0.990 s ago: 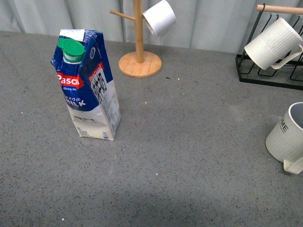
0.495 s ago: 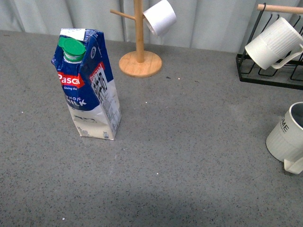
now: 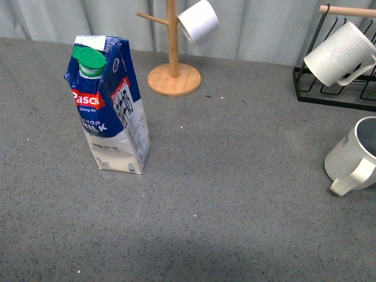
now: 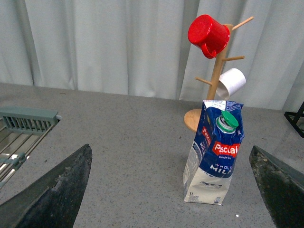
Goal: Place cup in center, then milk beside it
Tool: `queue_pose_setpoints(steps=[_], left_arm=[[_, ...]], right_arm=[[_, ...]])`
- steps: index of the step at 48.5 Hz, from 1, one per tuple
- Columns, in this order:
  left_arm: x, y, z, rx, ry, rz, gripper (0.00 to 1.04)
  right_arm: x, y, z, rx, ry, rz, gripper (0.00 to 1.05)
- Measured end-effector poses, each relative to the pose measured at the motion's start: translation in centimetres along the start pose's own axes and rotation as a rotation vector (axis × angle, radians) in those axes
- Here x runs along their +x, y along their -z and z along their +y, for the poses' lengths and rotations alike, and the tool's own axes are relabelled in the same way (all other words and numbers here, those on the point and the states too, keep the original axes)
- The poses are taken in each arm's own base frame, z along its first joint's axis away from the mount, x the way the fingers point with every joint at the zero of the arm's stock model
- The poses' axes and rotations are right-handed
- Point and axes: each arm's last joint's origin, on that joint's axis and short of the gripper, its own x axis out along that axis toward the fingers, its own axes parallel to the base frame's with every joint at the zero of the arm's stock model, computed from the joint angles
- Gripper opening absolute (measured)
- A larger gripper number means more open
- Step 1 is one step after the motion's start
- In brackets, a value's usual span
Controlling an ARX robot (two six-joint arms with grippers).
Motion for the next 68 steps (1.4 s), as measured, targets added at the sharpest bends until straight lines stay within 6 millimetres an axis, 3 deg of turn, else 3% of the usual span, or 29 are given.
queue_pose_setpoints(steps=[6, 14, 21, 28, 46, 54, 61, 68], left_arm=[[0.0, 0.0, 0.0, 0.0, 0.0, 0.0, 0.98], [0.0, 0.0, 0.0, 0.0, 0.0, 0.0, 0.98], [0.0, 0.0, 0.0, 0.0, 0.0, 0.0, 0.98], [0.0, 0.0, 0.0, 0.0, 0.0, 0.0, 0.98], [0.0, 0.0, 0.0, 0.0, 0.0, 0.0, 0.98], [0.0, 0.0, 0.0, 0.0, 0.0, 0.0, 0.98], [0.0, 0.0, 0.0, 0.0, 0.0, 0.0, 0.98], [0.0, 0.0, 0.0, 0.0, 0.0, 0.0, 0.98]], right_arm=[[-0.8, -0.5, 1.0, -0.013, -0.026, 0.016, 0.01], [-1.8, -1.9, 4.2, -0.052, -0.105, 0.006, 0.01], [-1.7, -2.3, 8.5, -0.104, -0.184, 0.037, 0.01], [-0.6, -1.2, 12.8, -0.176, -0.23, 0.121, 0.01], [0.9, -1.0, 15.6, -0.211, -0.233, 0.179, 0.02], [0.3, -1.5, 15.9, -0.205, -0.267, 0.144, 0.33], [-3.1, -3.3, 15.9, -0.229, -0.305, -0.061, 0.62], [-6.1, -4.0, 15.7, -0.271, -0.327, -0.247, 0.78]])
